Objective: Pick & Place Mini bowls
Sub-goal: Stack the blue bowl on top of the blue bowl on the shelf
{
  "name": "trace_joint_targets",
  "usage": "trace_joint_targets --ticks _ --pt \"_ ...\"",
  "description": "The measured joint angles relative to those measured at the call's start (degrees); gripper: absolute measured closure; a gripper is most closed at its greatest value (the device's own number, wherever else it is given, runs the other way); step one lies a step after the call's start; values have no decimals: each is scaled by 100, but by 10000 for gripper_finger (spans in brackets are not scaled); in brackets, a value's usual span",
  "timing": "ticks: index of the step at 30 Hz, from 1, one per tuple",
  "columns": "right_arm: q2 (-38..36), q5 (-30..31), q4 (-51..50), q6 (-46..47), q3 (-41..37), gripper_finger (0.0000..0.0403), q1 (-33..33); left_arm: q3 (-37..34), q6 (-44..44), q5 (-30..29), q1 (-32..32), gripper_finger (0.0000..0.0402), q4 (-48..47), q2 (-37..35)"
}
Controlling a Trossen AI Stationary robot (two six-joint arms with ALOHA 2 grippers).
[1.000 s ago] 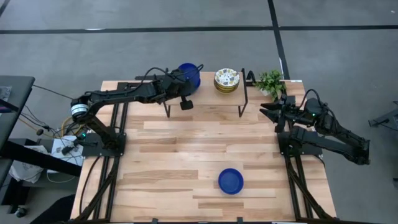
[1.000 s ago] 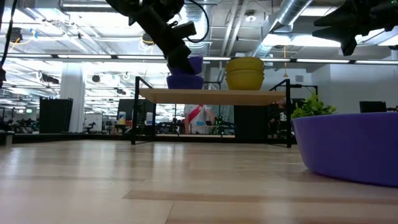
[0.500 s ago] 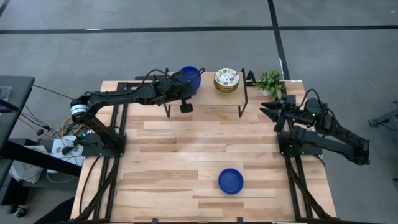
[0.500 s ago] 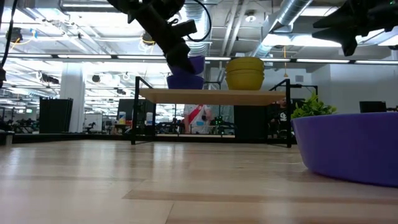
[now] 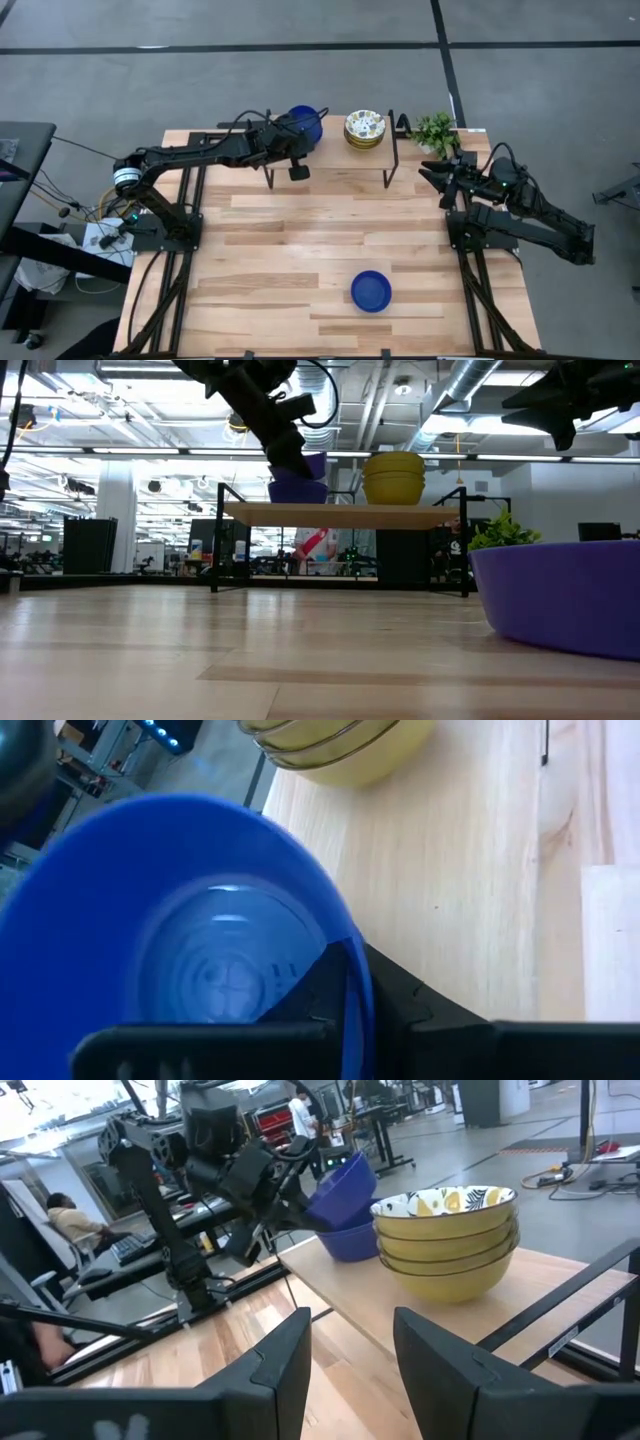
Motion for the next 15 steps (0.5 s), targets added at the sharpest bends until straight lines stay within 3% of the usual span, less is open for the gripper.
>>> trace_joint_targets --ticks 15 --pt "0 -12 2 1 0 269 0 0 0 -214 -2 309 133 0"
